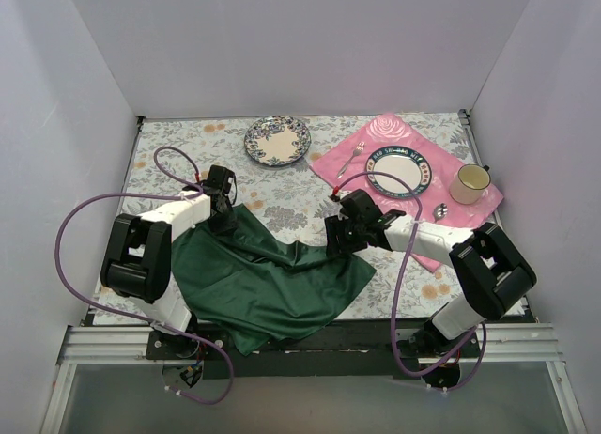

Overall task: Fold the napkin, place the utensils inside, and roll it up
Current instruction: Flatten the napkin out

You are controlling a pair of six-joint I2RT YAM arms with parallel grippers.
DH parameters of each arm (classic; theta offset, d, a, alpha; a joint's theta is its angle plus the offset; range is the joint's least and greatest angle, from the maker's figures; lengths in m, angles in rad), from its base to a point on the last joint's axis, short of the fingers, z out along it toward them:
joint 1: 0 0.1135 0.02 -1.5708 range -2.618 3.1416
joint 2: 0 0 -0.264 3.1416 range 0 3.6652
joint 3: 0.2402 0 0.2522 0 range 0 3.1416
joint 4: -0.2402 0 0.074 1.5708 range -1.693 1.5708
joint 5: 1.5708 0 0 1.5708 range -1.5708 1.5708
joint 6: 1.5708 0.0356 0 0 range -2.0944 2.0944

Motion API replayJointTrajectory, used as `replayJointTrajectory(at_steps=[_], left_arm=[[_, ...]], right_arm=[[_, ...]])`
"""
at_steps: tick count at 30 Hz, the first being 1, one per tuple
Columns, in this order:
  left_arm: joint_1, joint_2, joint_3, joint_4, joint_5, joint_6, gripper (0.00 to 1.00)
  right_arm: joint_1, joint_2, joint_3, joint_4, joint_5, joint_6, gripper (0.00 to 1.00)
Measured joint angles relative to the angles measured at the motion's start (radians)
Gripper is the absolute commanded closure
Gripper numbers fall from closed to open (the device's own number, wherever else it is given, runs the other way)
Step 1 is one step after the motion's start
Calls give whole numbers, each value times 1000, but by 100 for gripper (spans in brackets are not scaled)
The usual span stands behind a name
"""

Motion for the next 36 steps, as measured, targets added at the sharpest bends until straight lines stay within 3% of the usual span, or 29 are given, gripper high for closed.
replayJointTrajectory(at_steps=[7, 10, 19, 23, 27, 36], left_arm=[[0, -14, 1, -14, 3, 0, 99], [0, -29, 7, -29, 0, -1, 66], [0, -28, 28, -42, -75, 4, 54], [0, -4, 32, -32, -84, 9, 55], [0, 11, 22, -13, -86, 11, 69], [0, 7, -3, 10, -86, 16, 92]], right_arm=[[0, 8, 7, 2, -6, -7, 38], [0, 8, 8, 2, -6, -12, 38], [0, 8, 9, 2, -6, -14, 38], [0, 8, 8, 2, -6, -15, 38], [0, 8, 9, 2, -6, -15, 38], [0, 8, 9, 2, -10, -18, 38]])
